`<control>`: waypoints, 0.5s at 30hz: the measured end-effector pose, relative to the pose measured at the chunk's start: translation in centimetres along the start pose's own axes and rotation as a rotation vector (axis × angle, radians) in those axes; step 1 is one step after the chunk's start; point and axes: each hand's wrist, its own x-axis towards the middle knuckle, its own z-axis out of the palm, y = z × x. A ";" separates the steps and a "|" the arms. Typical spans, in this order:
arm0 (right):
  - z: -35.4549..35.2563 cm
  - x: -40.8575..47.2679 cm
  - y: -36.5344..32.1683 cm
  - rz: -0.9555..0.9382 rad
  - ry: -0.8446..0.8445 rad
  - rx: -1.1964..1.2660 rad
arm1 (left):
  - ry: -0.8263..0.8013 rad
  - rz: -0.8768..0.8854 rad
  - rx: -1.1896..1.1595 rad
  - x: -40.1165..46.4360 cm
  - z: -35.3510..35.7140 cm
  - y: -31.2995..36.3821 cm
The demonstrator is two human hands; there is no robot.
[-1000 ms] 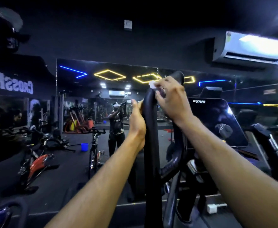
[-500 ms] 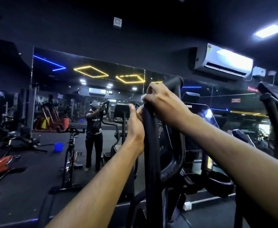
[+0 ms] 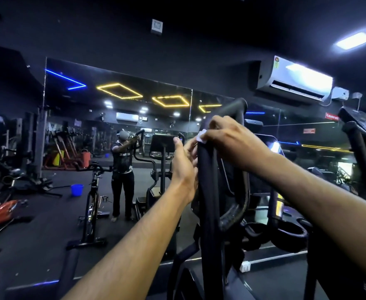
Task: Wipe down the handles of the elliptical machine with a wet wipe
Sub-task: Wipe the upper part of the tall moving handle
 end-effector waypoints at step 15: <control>1.0 -1.0 -3.3 -0.021 -0.102 -0.053 | 0.034 -0.041 -0.049 -2.7 0.1 -0.9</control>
